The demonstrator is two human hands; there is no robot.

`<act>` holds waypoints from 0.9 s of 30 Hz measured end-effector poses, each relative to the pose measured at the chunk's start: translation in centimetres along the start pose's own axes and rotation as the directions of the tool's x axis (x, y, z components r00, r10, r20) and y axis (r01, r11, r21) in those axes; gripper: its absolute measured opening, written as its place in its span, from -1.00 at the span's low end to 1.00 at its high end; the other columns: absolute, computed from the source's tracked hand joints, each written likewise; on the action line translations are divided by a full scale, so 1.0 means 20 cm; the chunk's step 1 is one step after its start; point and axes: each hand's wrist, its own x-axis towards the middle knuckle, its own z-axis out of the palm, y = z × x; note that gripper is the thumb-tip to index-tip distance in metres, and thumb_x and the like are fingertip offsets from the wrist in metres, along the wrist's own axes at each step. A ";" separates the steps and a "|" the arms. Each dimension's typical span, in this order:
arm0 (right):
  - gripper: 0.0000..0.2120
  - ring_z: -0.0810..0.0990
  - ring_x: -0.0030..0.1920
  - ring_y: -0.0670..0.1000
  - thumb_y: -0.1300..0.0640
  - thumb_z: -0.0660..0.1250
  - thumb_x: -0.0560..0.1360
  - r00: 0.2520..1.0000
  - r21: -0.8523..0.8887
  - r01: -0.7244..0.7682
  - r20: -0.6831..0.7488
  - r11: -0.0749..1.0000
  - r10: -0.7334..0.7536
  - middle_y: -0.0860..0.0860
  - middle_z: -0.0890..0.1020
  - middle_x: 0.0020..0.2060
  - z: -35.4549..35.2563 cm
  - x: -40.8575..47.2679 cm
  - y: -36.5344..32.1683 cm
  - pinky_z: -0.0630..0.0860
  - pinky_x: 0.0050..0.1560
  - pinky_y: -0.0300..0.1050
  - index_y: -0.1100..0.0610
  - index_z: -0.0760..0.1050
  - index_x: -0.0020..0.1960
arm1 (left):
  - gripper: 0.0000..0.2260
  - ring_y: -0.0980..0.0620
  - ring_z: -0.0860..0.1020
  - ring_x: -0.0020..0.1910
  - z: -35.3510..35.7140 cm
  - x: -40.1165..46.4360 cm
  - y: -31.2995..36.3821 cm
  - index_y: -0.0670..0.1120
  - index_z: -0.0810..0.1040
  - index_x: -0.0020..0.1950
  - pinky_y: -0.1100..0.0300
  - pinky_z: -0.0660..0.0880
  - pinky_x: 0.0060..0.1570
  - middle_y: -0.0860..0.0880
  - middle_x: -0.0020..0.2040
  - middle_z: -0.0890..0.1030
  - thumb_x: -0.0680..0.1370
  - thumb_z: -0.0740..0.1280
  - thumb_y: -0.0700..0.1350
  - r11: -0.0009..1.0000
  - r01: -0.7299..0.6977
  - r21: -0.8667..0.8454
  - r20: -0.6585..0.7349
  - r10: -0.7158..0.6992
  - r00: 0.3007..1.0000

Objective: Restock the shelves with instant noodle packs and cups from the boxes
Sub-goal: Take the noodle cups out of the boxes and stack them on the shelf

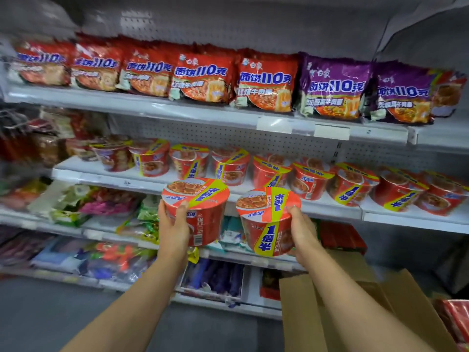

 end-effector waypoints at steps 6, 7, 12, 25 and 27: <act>-0.54 0.61 -0.03 0.10 -0.26 0.17 0.38 0.989 0.007 0.075 0.128 0.997 -0.076 0.04 0.63 -0.02 0.27 0.09 -0.14 0.53 0.12 0.18 -0.02 0.47 0.14 | -0.46 -0.13 0.48 0.23 -0.12 0.15 0.07 0.15 0.08 0.53 -0.19 0.47 0.17 -0.06 0.42 0.36 0.60 0.21 0.10 1.000 -0.029 -0.011 -0.120 0.027 0.992; -0.51 0.60 -0.01 0.10 -0.27 0.17 0.35 0.985 0.014 0.083 0.149 0.996 -0.084 0.03 0.63 0.00 0.31 0.11 -0.15 0.52 0.14 0.18 -0.03 0.46 0.16 | -0.45 -0.12 0.50 0.21 -0.13 0.17 0.08 0.15 0.09 0.53 -0.19 0.48 0.17 -0.05 0.41 0.37 0.59 0.22 0.11 0.999 -0.038 -0.014 -0.141 0.035 0.989; -0.53 0.56 0.01 0.10 -0.24 0.15 0.46 0.961 0.006 0.109 0.254 0.994 -0.107 0.04 0.59 0.06 0.48 0.21 -0.24 0.49 0.14 0.16 -0.03 0.38 0.28 | -0.42 -0.13 0.49 0.23 -0.16 0.30 0.14 0.21 0.07 0.52 -0.22 0.45 0.19 -0.06 0.41 0.39 0.56 0.23 0.17 0.999 -0.043 -0.027 -0.204 0.036 0.978; -0.52 0.60 0.00 0.06 -0.24 0.15 0.47 0.948 -0.006 0.158 0.282 0.987 -0.150 0.04 0.63 0.06 0.86 0.35 -0.33 0.55 0.04 0.04 0.01 0.46 0.25 | -0.50 -0.07 0.54 0.14 -0.25 0.60 0.20 0.14 0.13 0.51 -0.13 0.51 0.12 -0.05 0.32 0.46 0.60 0.22 0.08 0.988 -0.123 -0.089 -0.261 0.096 0.960; -0.50 0.61 -0.02 0.05 -0.25 0.14 0.45 0.950 -0.002 0.179 0.260 0.984 -0.173 0.04 0.64 0.05 0.94 0.36 -0.36 0.53 -0.06 -0.05 0.01 0.47 0.25 | -0.50 -0.09 0.56 0.15 -0.28 0.69 0.22 0.15 0.14 0.50 -0.18 0.51 0.13 -0.07 0.33 0.47 0.59 0.23 0.09 0.986 -0.133 -0.100 -0.241 0.106 0.965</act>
